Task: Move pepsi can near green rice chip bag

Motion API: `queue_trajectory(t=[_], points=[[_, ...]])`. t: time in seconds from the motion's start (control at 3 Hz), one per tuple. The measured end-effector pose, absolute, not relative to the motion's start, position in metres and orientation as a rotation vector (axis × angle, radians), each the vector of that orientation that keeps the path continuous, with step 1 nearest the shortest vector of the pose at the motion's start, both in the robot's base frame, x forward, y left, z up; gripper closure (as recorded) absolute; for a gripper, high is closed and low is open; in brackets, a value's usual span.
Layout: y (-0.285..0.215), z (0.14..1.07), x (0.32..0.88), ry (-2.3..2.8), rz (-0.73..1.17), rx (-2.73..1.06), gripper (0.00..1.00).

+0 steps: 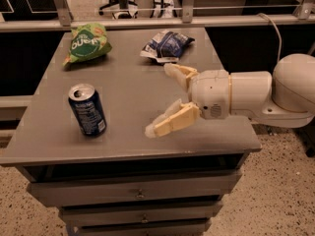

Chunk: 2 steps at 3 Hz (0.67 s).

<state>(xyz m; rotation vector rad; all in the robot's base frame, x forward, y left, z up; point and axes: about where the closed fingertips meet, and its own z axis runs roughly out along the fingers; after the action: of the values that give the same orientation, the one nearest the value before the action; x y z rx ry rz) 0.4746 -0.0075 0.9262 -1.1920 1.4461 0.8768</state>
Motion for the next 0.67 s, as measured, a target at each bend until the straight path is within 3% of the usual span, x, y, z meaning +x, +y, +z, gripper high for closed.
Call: queue_trajectory(t=[0.33, 0.67], points=[[-0.007, 0.926, 0.474, 1.447, 0.877, -1.193, 0.00], [0.024, 0.904, 0.478, 1.406, 0.925, -1.191, 0.00]])
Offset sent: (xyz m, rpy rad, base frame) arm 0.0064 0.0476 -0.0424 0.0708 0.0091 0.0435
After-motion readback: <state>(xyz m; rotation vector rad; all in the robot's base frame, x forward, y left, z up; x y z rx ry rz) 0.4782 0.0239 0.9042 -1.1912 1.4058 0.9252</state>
